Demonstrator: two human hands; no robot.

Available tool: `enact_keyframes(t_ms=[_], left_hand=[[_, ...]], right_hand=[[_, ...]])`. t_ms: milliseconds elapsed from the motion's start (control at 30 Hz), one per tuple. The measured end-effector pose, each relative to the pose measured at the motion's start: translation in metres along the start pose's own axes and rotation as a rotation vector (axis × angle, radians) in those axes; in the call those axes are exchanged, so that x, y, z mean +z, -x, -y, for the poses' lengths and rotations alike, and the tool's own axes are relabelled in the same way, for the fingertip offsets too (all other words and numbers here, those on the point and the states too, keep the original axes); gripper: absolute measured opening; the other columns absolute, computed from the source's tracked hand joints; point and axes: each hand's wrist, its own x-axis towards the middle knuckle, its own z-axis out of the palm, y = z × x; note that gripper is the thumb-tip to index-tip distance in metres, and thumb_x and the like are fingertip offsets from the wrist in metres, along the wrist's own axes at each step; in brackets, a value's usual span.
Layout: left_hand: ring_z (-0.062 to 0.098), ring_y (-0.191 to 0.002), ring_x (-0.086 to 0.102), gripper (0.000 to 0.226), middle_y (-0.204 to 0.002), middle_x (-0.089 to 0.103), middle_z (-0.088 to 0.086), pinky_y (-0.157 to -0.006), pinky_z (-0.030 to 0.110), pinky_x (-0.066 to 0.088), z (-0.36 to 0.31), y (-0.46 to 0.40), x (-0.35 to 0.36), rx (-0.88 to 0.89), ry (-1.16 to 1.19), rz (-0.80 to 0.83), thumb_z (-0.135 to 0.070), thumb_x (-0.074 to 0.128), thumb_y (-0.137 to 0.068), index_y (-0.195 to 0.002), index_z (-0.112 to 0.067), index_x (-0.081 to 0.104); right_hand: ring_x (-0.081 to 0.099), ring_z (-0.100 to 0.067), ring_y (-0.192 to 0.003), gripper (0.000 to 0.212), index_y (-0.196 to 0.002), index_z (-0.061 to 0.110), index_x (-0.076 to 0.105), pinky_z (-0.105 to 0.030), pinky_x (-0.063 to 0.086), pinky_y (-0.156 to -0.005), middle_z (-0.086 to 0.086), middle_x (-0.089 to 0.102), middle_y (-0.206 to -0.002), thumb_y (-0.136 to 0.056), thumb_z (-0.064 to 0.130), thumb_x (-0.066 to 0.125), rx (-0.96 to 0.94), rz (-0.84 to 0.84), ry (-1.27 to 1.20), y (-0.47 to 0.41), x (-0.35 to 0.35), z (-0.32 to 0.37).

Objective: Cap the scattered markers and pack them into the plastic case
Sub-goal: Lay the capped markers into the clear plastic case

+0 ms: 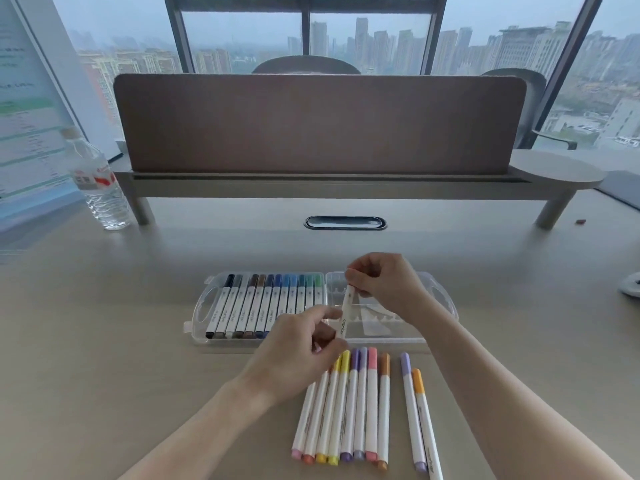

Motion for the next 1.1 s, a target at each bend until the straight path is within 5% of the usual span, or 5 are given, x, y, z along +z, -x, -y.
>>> enact_keyframes(t_ms=[233, 400, 567, 700, 1100], left_hand=[[-0.01, -0.089, 0.066, 0.046, -0.103, 0.073, -0.018, -0.086, 0.008, 0.05, 0.026, -0.034, -0.005, 0.034, -0.207, -0.044, -0.041, 0.066, -0.093, -0.136, -0.028, 0.059], [-0.006, -0.09, 0.056, 0.028, -0.096, 0.065, -0.019, -0.088, 0.013, 0.045, 0.039, -0.045, 0.001, 0.166, -0.37, -0.054, -0.044, 0.061, -0.093, -0.114, -0.029, 0.073], [-0.002, -0.09, 0.055, 0.019, -0.09, 0.061, -0.019, -0.082, 0.014, 0.044, 0.045, -0.047, 0.001, 0.166, -0.316, -0.047, -0.042, 0.068, -0.091, -0.102, -0.03, 0.077], [-0.003, -0.091, 0.053, 0.017, -0.09, 0.058, -0.019, -0.082, 0.011, 0.041, 0.045, -0.049, 0.001, 0.141, -0.315, -0.047, -0.043, 0.07, -0.09, -0.101, -0.032, 0.077], [-0.004, -0.093, 0.049, 0.017, -0.091, 0.052, -0.021, -0.081, 0.01, 0.035, 0.045, -0.05, -0.005, 0.075, -0.297, -0.015, -0.045, 0.07, -0.089, -0.099, -0.033, 0.076]], right_hand=[[0.072, -0.016, -0.065, 0.01, -0.087, 0.005, 0.074, -0.031, 0.063, -0.071, -0.008, 0.076, -0.076, -0.087, 0.016, 0.075, 0.055, 0.049, 0.002, -0.052, 0.02, 0.003], [0.074, -0.024, -0.068, 0.009, -0.083, 0.006, 0.077, -0.039, 0.063, -0.072, -0.008, 0.075, -0.071, -0.085, 0.015, 0.076, 0.027, 0.092, 0.153, -0.067, 0.031, -0.007], [0.07, -0.01, -0.064, 0.006, -0.083, 0.015, 0.078, -0.031, 0.061, -0.073, 0.003, 0.074, -0.066, -0.085, 0.018, 0.075, -0.04, 0.101, 0.321, -0.061, 0.035, -0.017], [0.07, -0.009, -0.079, 0.011, -0.097, 0.015, 0.079, -0.033, 0.059, -0.083, 0.004, 0.077, -0.084, -0.088, 0.018, 0.072, -0.089, 0.16, 0.414, -0.06, 0.037, -0.016], [0.064, -0.001, -0.072, 0.011, -0.092, 0.015, 0.08, -0.018, 0.05, -0.074, 0.008, 0.073, -0.082, -0.086, 0.011, 0.071, -0.099, 0.057, 0.412, -0.049, 0.024, -0.02]])
